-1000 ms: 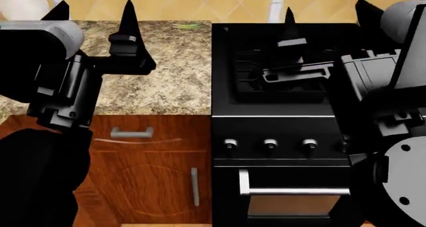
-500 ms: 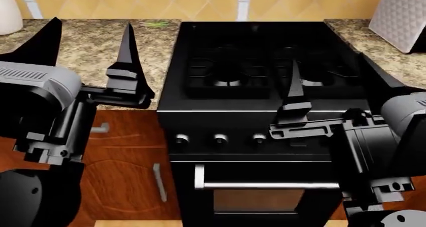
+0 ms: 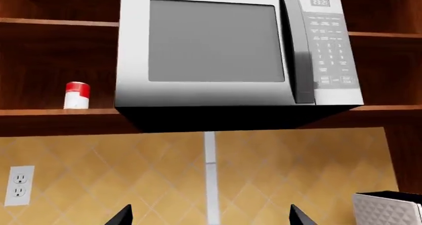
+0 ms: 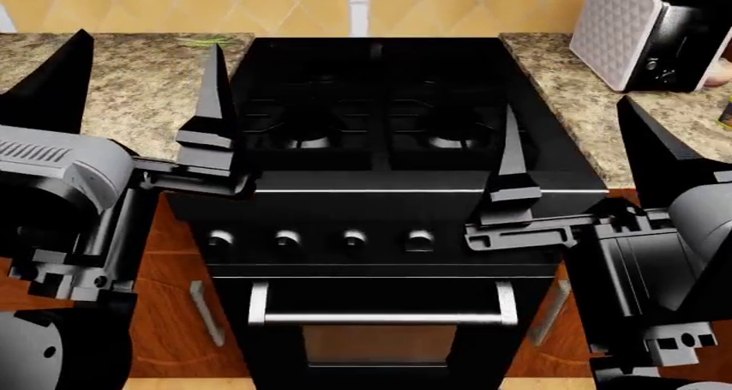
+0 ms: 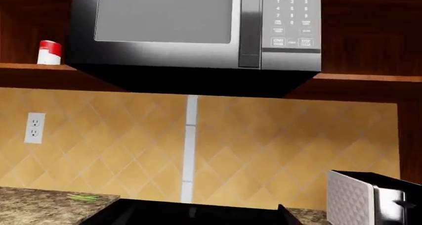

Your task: Pick the canned food and canned food from the counter and place them in the cabinets closest to them.

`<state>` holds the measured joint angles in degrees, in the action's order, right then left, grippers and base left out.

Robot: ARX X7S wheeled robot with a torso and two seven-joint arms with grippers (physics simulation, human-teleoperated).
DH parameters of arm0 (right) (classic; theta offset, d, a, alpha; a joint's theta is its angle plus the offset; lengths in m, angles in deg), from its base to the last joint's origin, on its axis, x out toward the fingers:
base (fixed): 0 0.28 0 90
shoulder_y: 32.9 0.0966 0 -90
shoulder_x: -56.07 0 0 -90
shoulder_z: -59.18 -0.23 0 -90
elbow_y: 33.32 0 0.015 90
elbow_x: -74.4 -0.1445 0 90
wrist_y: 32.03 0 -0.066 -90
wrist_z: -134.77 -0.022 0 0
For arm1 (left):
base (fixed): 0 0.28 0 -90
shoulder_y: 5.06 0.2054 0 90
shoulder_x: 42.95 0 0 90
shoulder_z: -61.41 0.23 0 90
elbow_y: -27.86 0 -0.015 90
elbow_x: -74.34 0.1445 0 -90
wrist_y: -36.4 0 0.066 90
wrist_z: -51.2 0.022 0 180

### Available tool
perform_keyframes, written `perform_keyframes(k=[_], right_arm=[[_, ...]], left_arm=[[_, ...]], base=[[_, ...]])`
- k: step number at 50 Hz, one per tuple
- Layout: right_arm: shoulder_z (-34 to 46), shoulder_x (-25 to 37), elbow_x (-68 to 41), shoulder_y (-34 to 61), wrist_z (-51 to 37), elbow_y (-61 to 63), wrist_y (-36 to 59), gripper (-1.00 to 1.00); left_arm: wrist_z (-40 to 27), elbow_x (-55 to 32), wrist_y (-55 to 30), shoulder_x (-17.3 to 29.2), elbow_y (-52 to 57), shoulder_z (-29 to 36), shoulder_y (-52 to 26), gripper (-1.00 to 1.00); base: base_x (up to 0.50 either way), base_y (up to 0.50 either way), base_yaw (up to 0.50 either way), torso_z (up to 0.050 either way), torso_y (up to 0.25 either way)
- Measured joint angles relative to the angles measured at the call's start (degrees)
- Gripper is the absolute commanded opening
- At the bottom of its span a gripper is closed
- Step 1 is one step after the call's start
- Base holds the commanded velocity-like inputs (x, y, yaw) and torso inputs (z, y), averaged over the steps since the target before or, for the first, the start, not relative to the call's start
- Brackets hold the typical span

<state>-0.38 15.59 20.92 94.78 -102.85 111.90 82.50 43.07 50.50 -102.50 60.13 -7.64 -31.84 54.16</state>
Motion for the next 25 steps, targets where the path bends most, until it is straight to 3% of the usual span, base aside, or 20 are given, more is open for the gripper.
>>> perform_keyframes(k=[25], right_arm=[[0.76, -0.03, 0.84, -0.19, -0.32, 0.1, -0.18, 1.0]], left_arm=[[-0.99, -0.08, 1.47, 1.51, 0.86, 1.44, 0.63, 1.0]], base=[[0.04, -0.5, 0.0, 0.0, 0.0]])
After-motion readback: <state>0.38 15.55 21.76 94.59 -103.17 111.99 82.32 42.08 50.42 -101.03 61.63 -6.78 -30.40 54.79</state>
